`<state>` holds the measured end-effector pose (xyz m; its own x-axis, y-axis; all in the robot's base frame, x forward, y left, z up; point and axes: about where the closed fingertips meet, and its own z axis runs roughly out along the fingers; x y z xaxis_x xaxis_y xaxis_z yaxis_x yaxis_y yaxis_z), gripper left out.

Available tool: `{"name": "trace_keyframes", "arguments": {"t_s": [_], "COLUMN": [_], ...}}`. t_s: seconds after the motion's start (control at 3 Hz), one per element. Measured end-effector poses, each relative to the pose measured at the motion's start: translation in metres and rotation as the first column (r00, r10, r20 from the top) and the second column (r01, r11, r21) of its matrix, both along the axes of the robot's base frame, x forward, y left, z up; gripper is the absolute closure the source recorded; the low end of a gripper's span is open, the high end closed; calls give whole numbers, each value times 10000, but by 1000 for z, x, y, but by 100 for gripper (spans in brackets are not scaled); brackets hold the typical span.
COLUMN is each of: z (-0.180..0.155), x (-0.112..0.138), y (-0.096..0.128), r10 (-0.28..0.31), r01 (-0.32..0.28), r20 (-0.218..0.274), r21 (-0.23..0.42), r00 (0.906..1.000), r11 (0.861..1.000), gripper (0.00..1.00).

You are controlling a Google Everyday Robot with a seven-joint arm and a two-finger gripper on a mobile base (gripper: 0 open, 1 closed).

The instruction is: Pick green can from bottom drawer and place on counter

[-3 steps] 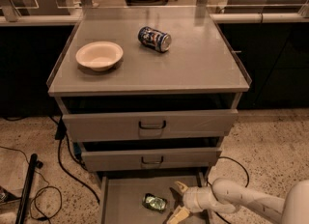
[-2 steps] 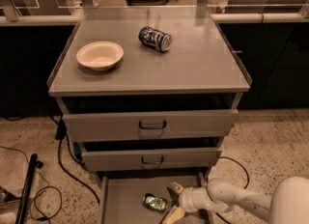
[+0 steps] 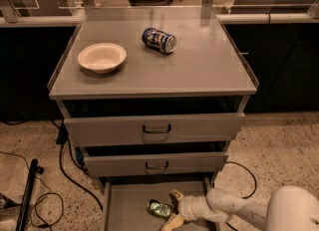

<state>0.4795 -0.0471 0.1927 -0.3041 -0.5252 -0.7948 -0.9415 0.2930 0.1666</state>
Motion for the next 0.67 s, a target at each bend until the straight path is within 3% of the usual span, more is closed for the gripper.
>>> {"name": "trace_keyframes", "arguments": {"t_s": [0.67], "z": [-39], "x": [-2], "y": [14], "r10": [-635], "r01": [633], "r20": [345], "r21": [81], "r00": [9974], "r11": [9980], "gripper": [0]}}
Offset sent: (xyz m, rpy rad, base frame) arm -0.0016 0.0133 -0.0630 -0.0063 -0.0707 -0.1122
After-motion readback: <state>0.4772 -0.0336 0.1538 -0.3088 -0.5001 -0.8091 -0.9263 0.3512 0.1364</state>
